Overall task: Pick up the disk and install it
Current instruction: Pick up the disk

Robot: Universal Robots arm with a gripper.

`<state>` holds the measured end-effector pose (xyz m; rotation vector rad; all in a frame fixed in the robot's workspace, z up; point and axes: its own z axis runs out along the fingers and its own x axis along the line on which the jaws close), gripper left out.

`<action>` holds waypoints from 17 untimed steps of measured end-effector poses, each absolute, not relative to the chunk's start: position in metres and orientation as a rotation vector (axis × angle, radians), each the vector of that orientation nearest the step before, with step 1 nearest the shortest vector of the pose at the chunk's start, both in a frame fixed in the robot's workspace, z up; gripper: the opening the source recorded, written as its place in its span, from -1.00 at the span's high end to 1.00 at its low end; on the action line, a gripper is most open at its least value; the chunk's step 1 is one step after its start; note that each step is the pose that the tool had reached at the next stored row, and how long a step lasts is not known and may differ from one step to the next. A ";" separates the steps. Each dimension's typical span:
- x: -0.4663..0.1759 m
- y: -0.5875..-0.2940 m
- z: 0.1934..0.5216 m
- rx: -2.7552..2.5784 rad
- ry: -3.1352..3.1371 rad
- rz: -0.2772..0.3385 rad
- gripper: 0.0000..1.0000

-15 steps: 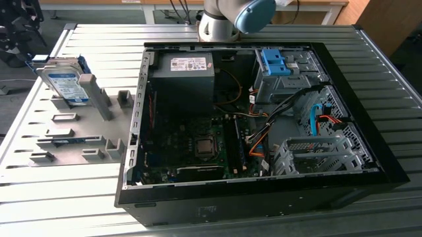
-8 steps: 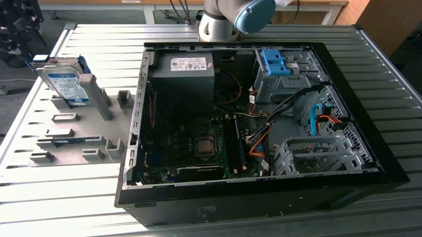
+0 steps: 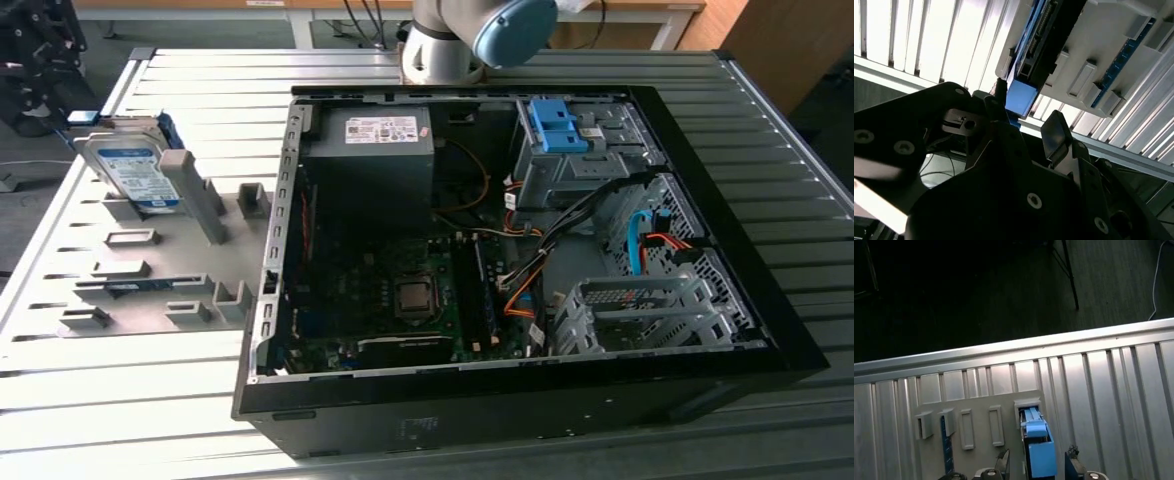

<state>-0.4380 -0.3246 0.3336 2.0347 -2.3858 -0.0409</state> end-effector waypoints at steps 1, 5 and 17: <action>-0.438 -0.324 0.332 2.034 -2.385 -0.040 -0.10; -0.438 -0.323 0.327 2.070 -2.353 -0.039 -0.10; -0.438 -0.323 0.316 2.123 -2.302 -0.035 0.07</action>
